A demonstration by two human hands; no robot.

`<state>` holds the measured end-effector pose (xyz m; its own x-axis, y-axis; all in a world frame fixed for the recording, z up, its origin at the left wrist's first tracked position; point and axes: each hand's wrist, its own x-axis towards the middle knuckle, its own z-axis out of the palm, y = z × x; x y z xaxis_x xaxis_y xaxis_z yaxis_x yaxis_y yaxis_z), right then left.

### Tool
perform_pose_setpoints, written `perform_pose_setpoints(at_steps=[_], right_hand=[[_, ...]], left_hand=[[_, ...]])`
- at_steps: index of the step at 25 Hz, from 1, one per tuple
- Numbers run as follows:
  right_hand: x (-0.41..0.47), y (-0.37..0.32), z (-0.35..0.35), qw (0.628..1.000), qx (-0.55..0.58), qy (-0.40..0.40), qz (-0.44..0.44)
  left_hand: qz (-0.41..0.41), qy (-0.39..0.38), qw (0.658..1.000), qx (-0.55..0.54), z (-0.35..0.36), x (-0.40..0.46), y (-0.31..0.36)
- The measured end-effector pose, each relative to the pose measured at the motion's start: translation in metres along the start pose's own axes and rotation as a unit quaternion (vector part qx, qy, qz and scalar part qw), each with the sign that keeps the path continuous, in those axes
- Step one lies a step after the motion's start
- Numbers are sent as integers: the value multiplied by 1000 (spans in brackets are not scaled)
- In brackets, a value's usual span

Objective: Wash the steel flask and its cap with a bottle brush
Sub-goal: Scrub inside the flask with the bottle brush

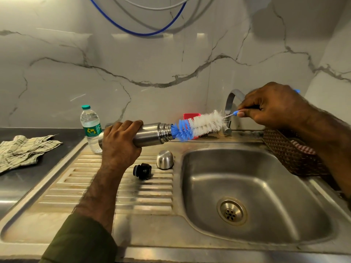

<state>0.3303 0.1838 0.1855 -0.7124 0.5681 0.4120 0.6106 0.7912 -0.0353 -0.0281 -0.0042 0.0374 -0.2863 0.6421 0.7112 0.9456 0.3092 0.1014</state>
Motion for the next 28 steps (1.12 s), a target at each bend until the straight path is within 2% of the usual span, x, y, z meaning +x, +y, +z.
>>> perform_pose_setpoints(at_steps=[5,12,19,23,25,28], right_hand=[[19,10,-14,1000,-7,-19,20],[19,8,-13,996,-70,39,50],[17,-29,-16,973,-230,-9,6],[21,-58,-12,953,-302,-20,-28],[25,-66,-19,942,-333,2,-43],[36,-70,-35,926,-359,87,-70]], left_hand=[[34,-1,999,-1,-1,0,2],[-138,2,990,39,-5,2,-6],[-117,4,993,16,0,3,11],[-121,31,992,-8,-1,2,12],[-124,43,991,-27,-4,3,16],[-135,59,988,-55,-6,3,21]])
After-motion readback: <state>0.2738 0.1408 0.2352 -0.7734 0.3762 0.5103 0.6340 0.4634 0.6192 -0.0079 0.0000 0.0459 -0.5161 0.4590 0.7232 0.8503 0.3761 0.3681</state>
